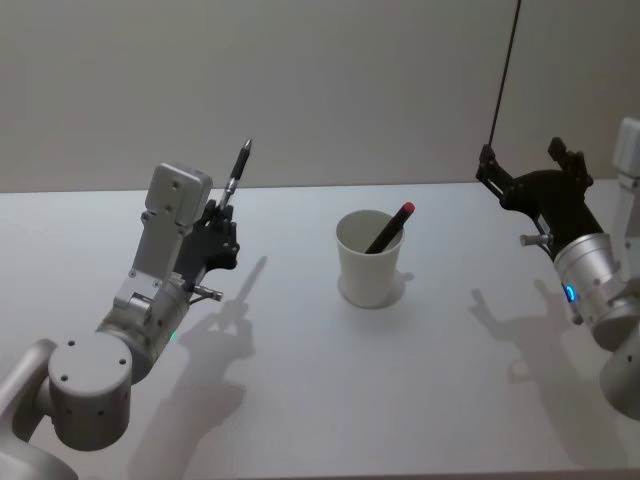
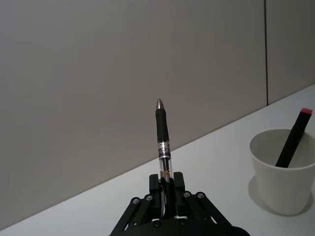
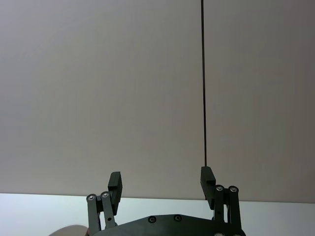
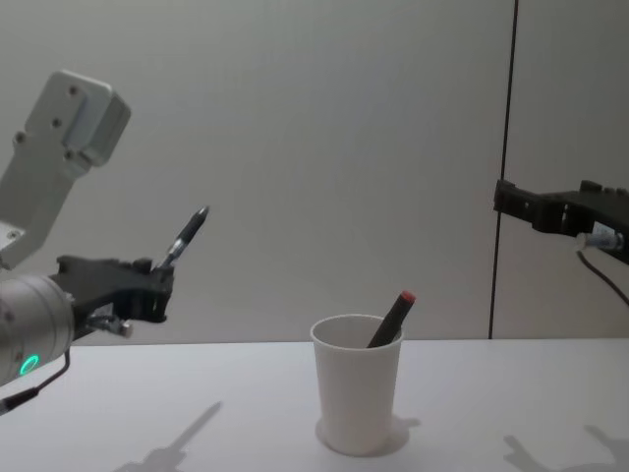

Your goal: Place the pen into the pen holder.

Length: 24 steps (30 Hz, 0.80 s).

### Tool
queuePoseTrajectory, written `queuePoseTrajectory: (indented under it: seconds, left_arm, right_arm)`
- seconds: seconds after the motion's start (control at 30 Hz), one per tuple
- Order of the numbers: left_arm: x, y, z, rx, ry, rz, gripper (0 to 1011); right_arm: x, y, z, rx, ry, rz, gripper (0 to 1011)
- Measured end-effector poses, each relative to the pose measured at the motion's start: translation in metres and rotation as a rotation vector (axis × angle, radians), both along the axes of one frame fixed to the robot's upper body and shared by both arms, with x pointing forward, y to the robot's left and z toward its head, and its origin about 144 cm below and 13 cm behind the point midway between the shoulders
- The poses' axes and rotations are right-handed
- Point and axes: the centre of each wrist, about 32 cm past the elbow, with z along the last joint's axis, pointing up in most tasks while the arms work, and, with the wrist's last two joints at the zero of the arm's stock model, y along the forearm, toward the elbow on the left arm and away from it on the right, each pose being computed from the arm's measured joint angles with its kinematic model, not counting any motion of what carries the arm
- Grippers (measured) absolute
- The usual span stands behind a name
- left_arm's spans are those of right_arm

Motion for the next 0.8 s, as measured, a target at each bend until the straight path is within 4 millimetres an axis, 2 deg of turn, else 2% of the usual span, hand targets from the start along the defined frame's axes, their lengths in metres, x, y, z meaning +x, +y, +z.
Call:
queuePoseTrajectory:
  seconds: [0.37,0.8]
  left_arm:
    - [0.000,0.005,-0.004,-0.027,-0.118,-0.149,178]
    - [0.010,0.012,-0.008,-0.061,-0.215,-0.352,178]
  right_arm:
    - [0.000,0.000,0.000,0.000,0.000,0.000,1001]
    - [0.000,0.000,0.000,0.000,0.000,0.000,1001]
